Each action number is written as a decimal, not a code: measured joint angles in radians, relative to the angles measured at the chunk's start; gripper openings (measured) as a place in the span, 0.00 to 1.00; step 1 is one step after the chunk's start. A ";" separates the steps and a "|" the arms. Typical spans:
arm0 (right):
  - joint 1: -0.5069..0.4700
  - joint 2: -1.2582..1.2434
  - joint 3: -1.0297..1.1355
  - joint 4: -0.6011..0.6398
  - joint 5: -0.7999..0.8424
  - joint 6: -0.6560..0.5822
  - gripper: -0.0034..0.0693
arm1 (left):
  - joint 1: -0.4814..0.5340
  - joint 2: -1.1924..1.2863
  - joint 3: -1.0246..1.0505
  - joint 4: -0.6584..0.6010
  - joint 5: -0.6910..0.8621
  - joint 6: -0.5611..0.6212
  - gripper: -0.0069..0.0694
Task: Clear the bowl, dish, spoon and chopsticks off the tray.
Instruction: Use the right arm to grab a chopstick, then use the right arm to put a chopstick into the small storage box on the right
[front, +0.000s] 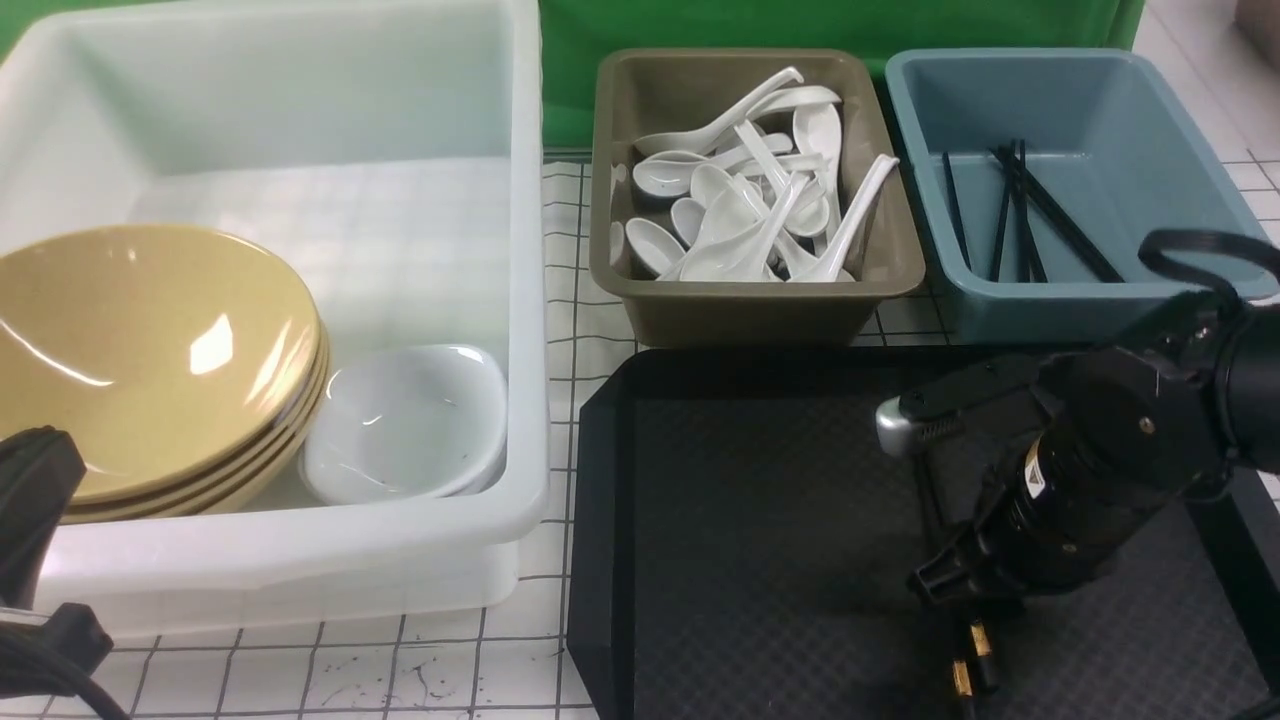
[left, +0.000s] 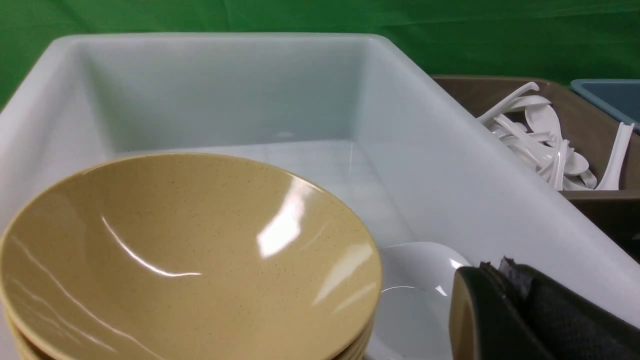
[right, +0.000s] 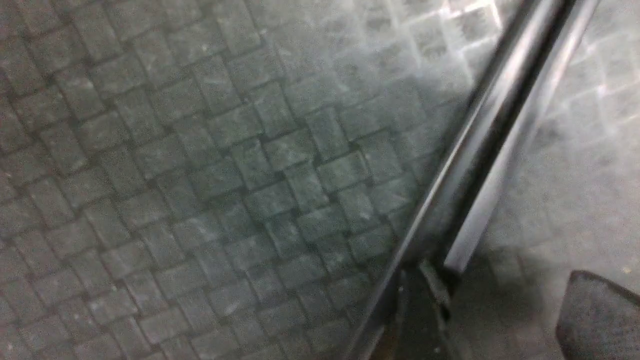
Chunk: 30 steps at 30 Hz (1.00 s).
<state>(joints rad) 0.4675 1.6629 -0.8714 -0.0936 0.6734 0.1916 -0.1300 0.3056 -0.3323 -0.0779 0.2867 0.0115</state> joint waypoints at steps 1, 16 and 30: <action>0.000 0.002 0.012 0.000 -0.011 0.002 0.60 | 0.000 0.000 0.000 0.000 0.000 0.000 0.07; 0.002 -0.158 0.034 -0.116 0.171 -0.034 0.16 | 0.000 0.000 0.000 0.000 0.000 0.000 0.07; -0.221 -0.405 0.014 -0.771 -0.638 0.439 0.16 | 0.000 0.000 0.000 0.000 -0.007 0.000 0.07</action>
<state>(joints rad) 0.2461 1.2578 -0.8573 -0.8645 0.0359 0.6305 -0.1300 0.3056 -0.3323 -0.0779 0.2793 0.0115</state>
